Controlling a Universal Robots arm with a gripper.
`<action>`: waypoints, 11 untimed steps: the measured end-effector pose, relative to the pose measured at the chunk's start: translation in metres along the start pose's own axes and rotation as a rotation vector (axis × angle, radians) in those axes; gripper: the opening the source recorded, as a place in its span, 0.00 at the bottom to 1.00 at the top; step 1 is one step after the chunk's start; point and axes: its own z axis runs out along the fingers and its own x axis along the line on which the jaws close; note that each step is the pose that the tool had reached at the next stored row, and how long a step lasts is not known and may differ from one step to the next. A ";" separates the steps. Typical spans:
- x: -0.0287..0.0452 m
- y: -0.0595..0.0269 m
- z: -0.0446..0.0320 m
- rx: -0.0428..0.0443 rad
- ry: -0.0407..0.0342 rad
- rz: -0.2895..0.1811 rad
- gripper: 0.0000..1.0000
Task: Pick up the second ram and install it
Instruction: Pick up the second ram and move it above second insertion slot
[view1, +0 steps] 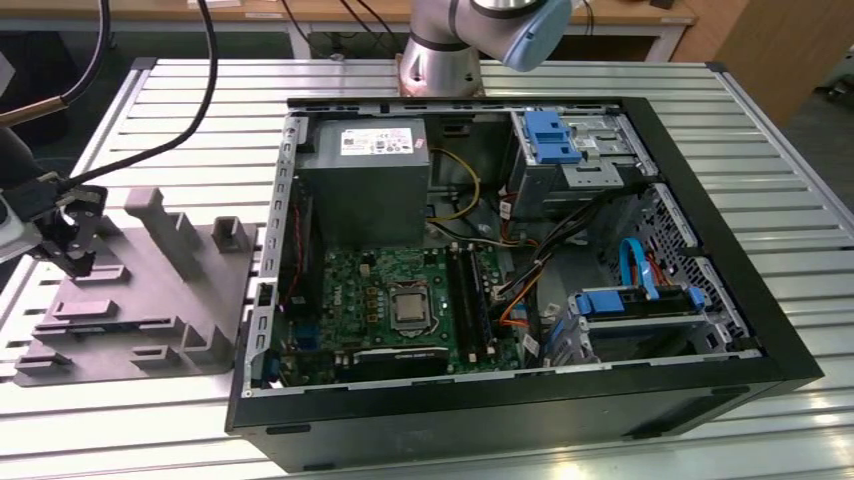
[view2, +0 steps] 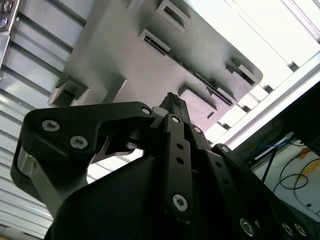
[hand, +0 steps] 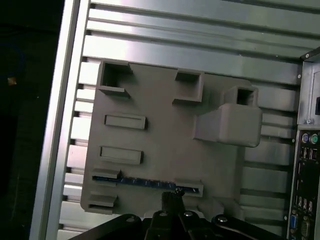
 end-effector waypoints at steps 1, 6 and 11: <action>0.0000 0.0000 0.0007 -0.0004 0.0007 -0.018 0.11; 0.0001 -0.0002 0.0039 -0.0027 0.0049 -0.109 0.11; 0.0002 -0.0003 0.0072 -0.0049 0.0089 -0.199 0.11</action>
